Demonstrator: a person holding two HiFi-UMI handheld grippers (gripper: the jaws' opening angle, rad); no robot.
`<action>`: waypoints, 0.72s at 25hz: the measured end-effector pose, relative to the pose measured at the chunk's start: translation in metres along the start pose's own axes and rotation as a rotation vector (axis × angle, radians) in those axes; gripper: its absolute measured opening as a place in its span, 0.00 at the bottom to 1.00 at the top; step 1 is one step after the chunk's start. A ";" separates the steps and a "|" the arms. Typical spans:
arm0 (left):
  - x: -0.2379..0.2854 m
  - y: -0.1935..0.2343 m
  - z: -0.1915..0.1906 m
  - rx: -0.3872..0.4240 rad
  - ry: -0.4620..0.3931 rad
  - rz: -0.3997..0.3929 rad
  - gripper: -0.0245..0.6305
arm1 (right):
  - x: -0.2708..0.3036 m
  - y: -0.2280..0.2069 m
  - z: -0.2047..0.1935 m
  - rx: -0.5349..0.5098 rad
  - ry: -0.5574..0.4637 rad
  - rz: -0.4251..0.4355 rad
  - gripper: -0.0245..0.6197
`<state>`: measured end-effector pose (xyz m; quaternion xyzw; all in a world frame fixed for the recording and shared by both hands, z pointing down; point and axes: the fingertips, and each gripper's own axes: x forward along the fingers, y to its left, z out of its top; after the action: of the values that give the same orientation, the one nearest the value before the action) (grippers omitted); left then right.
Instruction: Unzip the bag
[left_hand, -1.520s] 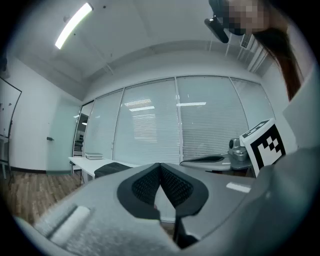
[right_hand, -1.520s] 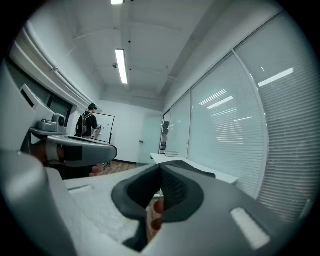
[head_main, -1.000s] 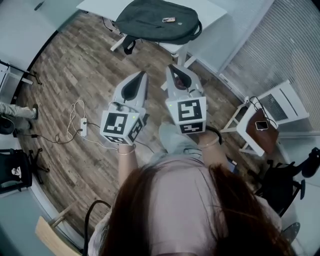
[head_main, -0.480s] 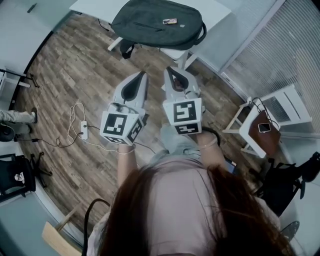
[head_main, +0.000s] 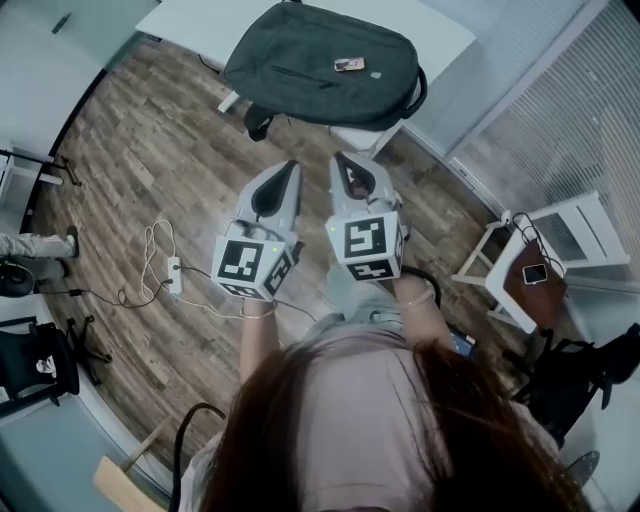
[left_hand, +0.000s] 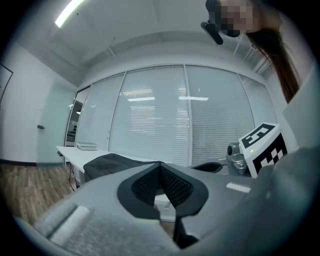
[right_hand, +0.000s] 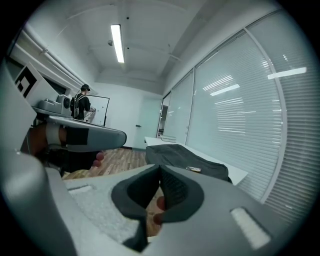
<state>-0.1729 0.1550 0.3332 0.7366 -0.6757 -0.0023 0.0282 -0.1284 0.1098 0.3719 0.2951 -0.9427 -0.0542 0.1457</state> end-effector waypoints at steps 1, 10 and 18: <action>0.005 0.004 -0.002 -0.001 0.001 0.002 0.05 | 0.005 -0.002 -0.002 -0.001 0.006 -0.002 0.05; 0.045 0.030 -0.020 -0.010 0.008 0.004 0.05 | 0.045 -0.016 -0.026 -0.001 0.067 -0.049 0.08; 0.077 0.047 -0.043 -0.019 0.035 -0.021 0.05 | 0.080 -0.019 -0.052 0.021 0.125 -0.054 0.10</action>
<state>-0.2115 0.0763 0.3813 0.7432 -0.6674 0.0042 0.0470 -0.1643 0.0475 0.4376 0.3249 -0.9239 -0.0297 0.1999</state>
